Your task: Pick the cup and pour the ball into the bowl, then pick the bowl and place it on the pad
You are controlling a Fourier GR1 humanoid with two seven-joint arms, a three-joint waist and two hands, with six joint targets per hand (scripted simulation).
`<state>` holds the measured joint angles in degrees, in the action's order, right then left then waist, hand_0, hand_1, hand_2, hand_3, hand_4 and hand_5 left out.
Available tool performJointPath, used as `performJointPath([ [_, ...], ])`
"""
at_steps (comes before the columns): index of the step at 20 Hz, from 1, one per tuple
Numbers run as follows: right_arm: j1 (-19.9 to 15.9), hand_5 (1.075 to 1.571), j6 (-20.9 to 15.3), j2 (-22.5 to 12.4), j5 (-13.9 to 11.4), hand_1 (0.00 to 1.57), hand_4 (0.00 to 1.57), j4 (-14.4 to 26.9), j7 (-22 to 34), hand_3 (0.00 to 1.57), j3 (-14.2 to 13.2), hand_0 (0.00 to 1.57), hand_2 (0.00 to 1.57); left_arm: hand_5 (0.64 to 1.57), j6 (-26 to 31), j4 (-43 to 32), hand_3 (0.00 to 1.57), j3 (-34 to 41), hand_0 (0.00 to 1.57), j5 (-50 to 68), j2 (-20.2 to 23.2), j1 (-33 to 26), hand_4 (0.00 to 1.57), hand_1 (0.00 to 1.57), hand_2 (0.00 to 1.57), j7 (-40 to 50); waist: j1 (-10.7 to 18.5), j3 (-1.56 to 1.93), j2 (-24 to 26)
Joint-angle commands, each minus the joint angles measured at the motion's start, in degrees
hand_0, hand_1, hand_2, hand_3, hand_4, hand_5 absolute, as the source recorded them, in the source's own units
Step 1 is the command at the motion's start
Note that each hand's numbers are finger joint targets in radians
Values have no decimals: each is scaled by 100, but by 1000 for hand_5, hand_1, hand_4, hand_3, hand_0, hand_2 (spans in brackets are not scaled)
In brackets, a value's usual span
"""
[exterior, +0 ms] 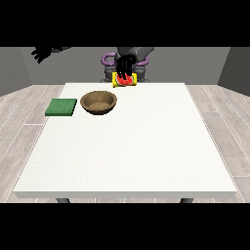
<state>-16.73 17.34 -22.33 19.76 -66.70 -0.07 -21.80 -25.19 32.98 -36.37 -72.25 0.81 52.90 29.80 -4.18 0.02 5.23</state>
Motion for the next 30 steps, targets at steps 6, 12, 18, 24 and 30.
performJointPath([
  [6, -145, 1570, -261, 96, -103, 0, 461, 139, -81, 266, 37, 0, 0, 1571, 1179, 685, 1548, -273, 0, -365, -79, 80, 861, 0, 1153, -394, 191, -1, -2],
  [12, -79, 1570, 31, 45, 84, 0, 483, 160, 64, 320, 49, 0, 0, 1531, 2000, 48, 1571, -1316, 1532, -1579, 37, 356, 1206, 1532, 1571, -358, -75, 14, 155],
  [18, -228, 1570, 16, -78, 223, 0, 473, 175, 41, 308, -103, 0, 0, 1511, 2309, 110, 1571, -1130, 1514, -1909, 205, 600, 1256, 1514, 1571, -690, -21, -1, -132],
  [24, -359, 1569, -174, 151, 106, 0, 497, -202, 228, 305, 234, 0, 0, 1489, 2454, 120, 1571, -822, 1513, -2171, 306, 645, 1286, 1513, 1571, -945, -140, -4, -258],
  [30, 128, 1569, -131, 55, 161, 0, 525, -119, 166, 319, 29, 0, 0, 1531, 1313, 889, 1571, 124, 1518, -1202, 493, -304, 1167, 1518, 1571, -921, 312, -15, 20],
])
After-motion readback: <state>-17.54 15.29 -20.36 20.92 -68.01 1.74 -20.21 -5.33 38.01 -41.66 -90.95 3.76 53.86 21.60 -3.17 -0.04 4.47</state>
